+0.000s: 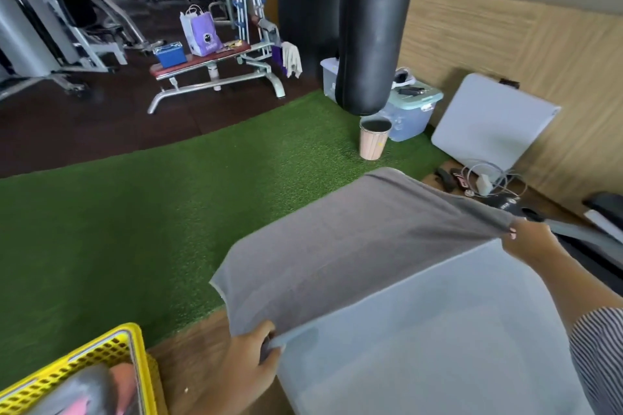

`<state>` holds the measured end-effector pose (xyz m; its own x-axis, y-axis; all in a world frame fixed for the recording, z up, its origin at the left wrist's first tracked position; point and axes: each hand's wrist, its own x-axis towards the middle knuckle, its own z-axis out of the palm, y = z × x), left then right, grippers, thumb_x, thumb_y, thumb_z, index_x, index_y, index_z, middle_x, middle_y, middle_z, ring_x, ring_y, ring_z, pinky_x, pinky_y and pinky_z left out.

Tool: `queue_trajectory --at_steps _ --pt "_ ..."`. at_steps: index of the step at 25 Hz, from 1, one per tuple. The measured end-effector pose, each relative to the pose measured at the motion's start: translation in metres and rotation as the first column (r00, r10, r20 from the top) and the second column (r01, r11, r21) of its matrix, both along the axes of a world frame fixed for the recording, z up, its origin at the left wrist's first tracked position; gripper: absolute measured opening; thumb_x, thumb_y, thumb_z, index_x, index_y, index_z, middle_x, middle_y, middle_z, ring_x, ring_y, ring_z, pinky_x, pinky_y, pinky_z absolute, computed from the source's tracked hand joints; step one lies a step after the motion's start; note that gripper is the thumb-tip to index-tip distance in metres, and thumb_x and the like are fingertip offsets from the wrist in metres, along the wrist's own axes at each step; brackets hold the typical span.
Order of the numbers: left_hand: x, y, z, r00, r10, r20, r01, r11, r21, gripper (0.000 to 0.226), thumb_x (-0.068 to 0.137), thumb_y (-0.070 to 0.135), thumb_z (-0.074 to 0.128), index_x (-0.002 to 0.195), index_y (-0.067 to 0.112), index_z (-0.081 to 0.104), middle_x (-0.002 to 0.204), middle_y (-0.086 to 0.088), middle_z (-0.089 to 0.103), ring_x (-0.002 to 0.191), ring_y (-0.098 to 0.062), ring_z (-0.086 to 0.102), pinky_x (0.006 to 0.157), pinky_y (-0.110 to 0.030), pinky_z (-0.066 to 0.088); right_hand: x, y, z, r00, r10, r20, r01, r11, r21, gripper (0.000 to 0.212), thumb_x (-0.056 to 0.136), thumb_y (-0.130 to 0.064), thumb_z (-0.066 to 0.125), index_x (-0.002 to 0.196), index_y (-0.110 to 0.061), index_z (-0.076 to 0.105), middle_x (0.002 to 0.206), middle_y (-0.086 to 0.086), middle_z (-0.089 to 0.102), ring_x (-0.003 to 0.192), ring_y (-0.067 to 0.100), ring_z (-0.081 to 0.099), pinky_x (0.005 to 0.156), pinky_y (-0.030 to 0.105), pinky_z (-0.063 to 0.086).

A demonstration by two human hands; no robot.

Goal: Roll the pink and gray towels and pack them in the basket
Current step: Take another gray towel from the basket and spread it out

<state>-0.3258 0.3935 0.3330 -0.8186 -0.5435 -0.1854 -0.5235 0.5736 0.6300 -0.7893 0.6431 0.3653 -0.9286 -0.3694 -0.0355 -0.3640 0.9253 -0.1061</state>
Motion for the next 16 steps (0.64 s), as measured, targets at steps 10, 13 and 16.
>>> queue_trajectory --at_steps 10,13,16 --pt "0.064 0.192 0.010 0.991 -0.039 -0.129 0.018 0.987 -0.157 0.013 0.072 0.043 0.058 0.067 0.044 0.045 0.068 0.018 0.040 0.077 0.018 0.043 0.068 0.002 0.030 0.094 0.201 0.021 0.996 -0.091 0.023 0.093 0.993 -0.079 0.021 0.081 -0.005 0.053 0.096 0.005 0.064 0.097 0.025 0.066 0.094 0.039 0.060 0.079 0.037 0.047" --pt "0.074 0.243 0.002 0.992 0.047 -0.121 -0.057 0.995 -0.083 0.009 0.081 0.049 0.053 0.080 0.052 0.044 0.073 0.011 0.051 0.072 0.003 0.049 0.065 -0.008 0.037 0.105 0.253 0.025 0.997 -0.070 0.033 0.072 0.994 -0.087 0.024 0.083 -0.005 0.051 0.102 0.004 0.061 0.100 0.026 0.065 0.096 0.039 0.059 0.080 0.038 0.046" --pt "0.076 0.299 0.003 0.982 0.167 -0.084 -0.173 0.982 -0.073 0.019 0.087 0.042 0.060 0.074 0.042 0.047 0.086 0.027 0.055 0.068 0.004 0.054 0.060 -0.012 0.039 0.113 0.307 0.032 1.000 -0.030 0.005 0.030 0.991 -0.128 0.022 0.083 -0.001 0.049 0.100 0.005 0.061 0.099 0.026 0.064 0.095 0.040 0.058 0.079 0.038 0.045"
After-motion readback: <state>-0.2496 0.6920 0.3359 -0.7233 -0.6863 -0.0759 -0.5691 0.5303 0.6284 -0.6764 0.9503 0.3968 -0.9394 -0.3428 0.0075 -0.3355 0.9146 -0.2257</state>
